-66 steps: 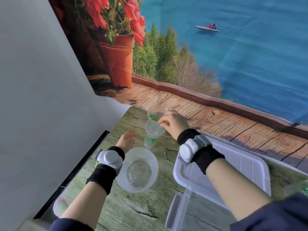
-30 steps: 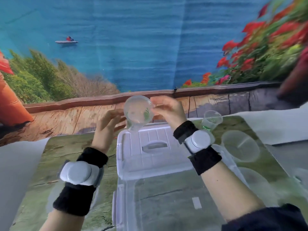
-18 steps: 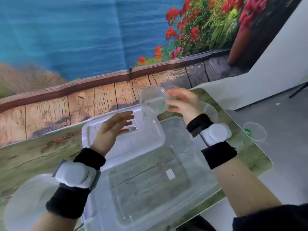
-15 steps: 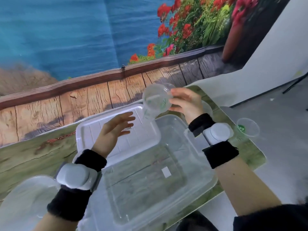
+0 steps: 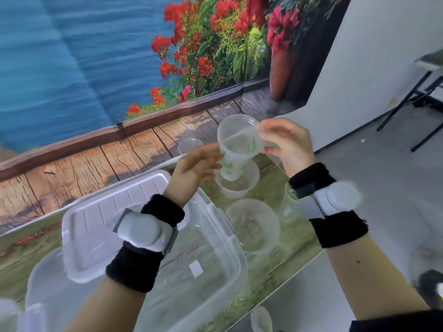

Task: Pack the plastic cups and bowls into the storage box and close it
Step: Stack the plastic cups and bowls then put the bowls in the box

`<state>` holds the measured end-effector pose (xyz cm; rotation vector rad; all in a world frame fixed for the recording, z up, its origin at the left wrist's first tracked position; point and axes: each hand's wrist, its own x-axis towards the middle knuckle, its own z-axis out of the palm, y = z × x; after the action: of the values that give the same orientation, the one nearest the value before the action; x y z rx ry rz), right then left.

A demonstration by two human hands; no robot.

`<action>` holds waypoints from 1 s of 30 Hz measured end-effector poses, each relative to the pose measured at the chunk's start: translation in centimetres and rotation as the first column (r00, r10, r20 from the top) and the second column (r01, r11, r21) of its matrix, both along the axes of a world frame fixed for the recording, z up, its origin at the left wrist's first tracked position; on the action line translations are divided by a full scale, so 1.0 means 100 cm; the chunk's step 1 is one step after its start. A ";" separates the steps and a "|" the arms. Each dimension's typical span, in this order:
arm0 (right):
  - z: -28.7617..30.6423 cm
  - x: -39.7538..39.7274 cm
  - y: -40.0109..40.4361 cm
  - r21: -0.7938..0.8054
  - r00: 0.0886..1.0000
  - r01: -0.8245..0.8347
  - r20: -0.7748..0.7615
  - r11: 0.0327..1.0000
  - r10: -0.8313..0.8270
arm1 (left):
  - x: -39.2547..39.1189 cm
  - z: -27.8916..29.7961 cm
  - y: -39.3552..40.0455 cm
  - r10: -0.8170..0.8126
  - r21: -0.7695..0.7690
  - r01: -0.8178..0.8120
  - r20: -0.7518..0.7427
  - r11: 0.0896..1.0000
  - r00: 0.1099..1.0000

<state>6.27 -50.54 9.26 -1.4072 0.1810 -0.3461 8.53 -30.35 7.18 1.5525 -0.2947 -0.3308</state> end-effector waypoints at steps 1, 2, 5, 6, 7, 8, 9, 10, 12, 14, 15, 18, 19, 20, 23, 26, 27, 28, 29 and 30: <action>0.004 -0.003 -0.018 -0.008 1.000 0.021 -0.001 1.000 -0.021 | -0.001 0.002 -0.020 -0.012 -0.002 0.012 0.002 1.000 1.000; 0.007 -0.006 -0.035 -0.014 0.999 0.039 -0.006 0.999 -0.039 | -0.001 0.003 -0.039 -0.021 -0.001 0.021 0.002 1.000 1.000; 0.008 -0.013 -0.080 -0.022 0.997 0.078 -0.027 0.997 -0.079 | -0.003 0.000 -0.090 -0.048 0.000 0.048 -0.011 0.999 0.999; 0.007 -0.016 -0.096 -0.025 0.995 0.091 -0.037 0.996 -0.092 | -0.004 -0.003 -0.106 -0.049 0.001 0.049 -0.022 0.999 0.999; 0.005 -0.018 -0.108 -0.028 0.994 0.098 -0.047 0.995 -0.099 | -0.005 -0.007 -0.119 -0.038 -0.001 0.038 -0.040 0.999 0.998; 0.001 -0.020 -0.119 -0.028 0.993 0.100 -0.061 0.995 -0.102 | -0.006 -0.011 -0.130 -0.025 0.001 0.025 -0.057 1.000 0.998; -0.004 -0.021 -0.129 -0.029 0.992 0.098 -0.078 0.995 -0.100 | -0.006 -0.015 -0.141 -0.013 0.009 0.014 -0.078 1.000 0.997; -0.009 -0.022 -0.138 -0.029 0.991 0.090 -0.094 0.996 -0.092 | -0.007 -0.020 -0.150 -0.001 0.024 0.004 -0.098 1.000 0.995; -0.022 -0.023 -0.153 -0.012 0.989 0.082 -0.124 0.997 -0.083 | -0.009 -0.030 -0.166 0.010 0.063 -0.001 -0.142 0.998 0.990; -0.038 -0.022 -0.163 -0.002 0.983 0.073 -0.167 0.997 -0.073 | -0.011 -0.041 -0.175 0.021 0.117 -0.001 -0.171 0.993 0.985; -0.047 -0.021 -0.167 -0.003 0.978 0.063 -0.197 0.998 -0.062 | -0.012 -0.048 -0.178 0.029 0.148 -0.002 -0.180 0.989 0.983; -0.076 -0.020 -0.173 -0.004 0.960 0.022 -0.279 1.000 -0.023 | -0.015 -0.065 -0.185 0.061 0.199 -0.013 -0.236 0.980 0.970; -0.087 -0.020 -0.175 -0.004 0.954 0.013 -0.299 1.000 -0.013 | -0.015 -0.071 -0.186 0.068 0.222 -0.011 -0.250 0.975 0.966; -0.096 -0.021 -0.175 0.002 0.948 0.002 -0.319 1.000 -0.001 | -0.016 -0.076 -0.185 0.065 0.245 0.002 -0.261 0.969 0.963; -0.121 -0.022 -0.179 -0.002 0.914 -0.055 -0.404 0.998 0.049 | -0.013 -0.092 -0.186 0.013 0.360 0.106 -0.313 0.927 0.950; -0.144 -0.024 -0.180 -0.082 0.865 -0.113 -0.498 0.990 0.057 | -0.012 -0.102 -0.190 -0.035 0.442 0.233 -0.412 0.866 0.911; -0.150 -0.024 -0.181 -0.082 0.856 -0.108 -0.515 0.991 0.051 | -0.012 -0.103 -0.192 -0.030 0.456 0.243 -0.426 0.856 0.904; -0.156 -0.025 -0.182 -0.075 0.848 -0.095 -0.528 0.993 0.042 | -0.012 -0.105 -0.194 -0.019 0.468 0.237 -0.424 0.851 0.905; -0.159 -0.024 -0.183 -0.064 0.836 -0.082 -0.547 0.995 0.034 | -0.011 -0.106 -0.196 -0.009 0.477 0.222 -0.409 0.850 0.912; -0.161 -0.024 -0.184 -0.047 0.815 -0.078 -0.579 0.996 0.037 | -0.011 -0.107 -0.198 -0.001 0.483 0.209 -0.395 0.850 0.919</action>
<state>3.83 -68.93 -6.85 -1.5516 0.6308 0.1439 7.42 -50.16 -3.49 1.9583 0.0256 -0.8473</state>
